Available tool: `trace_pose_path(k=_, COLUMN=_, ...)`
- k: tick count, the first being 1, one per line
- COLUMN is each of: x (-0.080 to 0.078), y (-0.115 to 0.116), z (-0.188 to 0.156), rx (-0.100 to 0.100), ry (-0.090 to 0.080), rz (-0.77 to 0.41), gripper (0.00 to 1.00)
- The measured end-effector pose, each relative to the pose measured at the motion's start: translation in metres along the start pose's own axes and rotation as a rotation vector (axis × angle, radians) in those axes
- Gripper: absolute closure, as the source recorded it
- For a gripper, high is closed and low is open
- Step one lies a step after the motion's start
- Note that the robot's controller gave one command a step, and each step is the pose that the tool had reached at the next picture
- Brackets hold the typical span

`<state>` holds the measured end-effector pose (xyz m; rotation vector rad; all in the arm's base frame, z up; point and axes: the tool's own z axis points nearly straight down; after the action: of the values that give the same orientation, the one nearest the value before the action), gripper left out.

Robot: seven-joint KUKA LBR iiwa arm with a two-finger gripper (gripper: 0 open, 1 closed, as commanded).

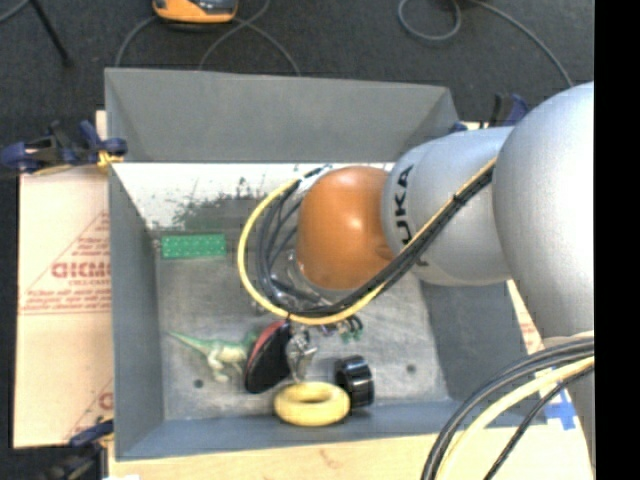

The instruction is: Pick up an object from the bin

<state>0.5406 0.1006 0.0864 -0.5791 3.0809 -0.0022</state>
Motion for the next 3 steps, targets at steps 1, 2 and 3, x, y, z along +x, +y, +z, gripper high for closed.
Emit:
trace_pose_path(k=1, x=-0.0045, y=-0.0047, z=0.0118, rx=-0.003, ry=-0.007, rz=-0.061, gripper=1.00)
trace_pose_path(k=2, x=-0.0046, y=-0.0048, z=0.0117, rx=-0.003, ry=-0.007, rz=-0.061, gripper=1.00)
trace_pose_path(k=3, x=-0.0038, y=-0.0046, z=0.0098, rx=-0.003, ry=-0.005, rz=-0.060, gripper=1.00)
